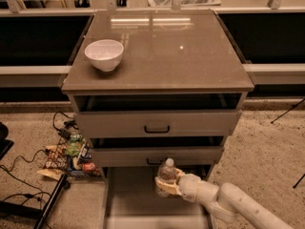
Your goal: Pick water bottle from bottom drawer and place on counter
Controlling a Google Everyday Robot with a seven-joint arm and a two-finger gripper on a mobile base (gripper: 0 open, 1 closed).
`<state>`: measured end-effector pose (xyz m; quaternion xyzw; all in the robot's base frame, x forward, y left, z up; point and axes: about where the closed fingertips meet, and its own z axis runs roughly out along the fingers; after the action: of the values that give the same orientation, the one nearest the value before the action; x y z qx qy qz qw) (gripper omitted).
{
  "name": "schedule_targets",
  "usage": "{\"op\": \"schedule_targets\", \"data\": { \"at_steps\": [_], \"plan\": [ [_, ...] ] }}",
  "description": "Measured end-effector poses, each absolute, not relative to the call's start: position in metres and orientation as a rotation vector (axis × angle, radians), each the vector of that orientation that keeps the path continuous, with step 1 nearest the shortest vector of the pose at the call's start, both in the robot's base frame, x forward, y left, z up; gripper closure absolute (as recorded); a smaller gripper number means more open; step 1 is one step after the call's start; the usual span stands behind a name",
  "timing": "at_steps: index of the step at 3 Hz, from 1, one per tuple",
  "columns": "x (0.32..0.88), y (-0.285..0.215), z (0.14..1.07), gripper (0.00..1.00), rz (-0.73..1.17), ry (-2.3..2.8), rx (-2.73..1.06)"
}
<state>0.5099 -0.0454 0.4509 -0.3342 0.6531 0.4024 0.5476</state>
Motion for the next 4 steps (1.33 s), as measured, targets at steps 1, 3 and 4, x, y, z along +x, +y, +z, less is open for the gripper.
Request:
{"op": "schedule_targets", "data": {
  "at_steps": [1,3,4],
  "plan": [
    [0.479,-0.047,0.553,1.0,1.002,1.535,-0.759],
    [0.485,-0.059,0.75,1.0,0.922,1.533,-0.73],
    [0.516,-0.06,0.811,1.0,0.84,1.572,-0.709]
  ]
}}
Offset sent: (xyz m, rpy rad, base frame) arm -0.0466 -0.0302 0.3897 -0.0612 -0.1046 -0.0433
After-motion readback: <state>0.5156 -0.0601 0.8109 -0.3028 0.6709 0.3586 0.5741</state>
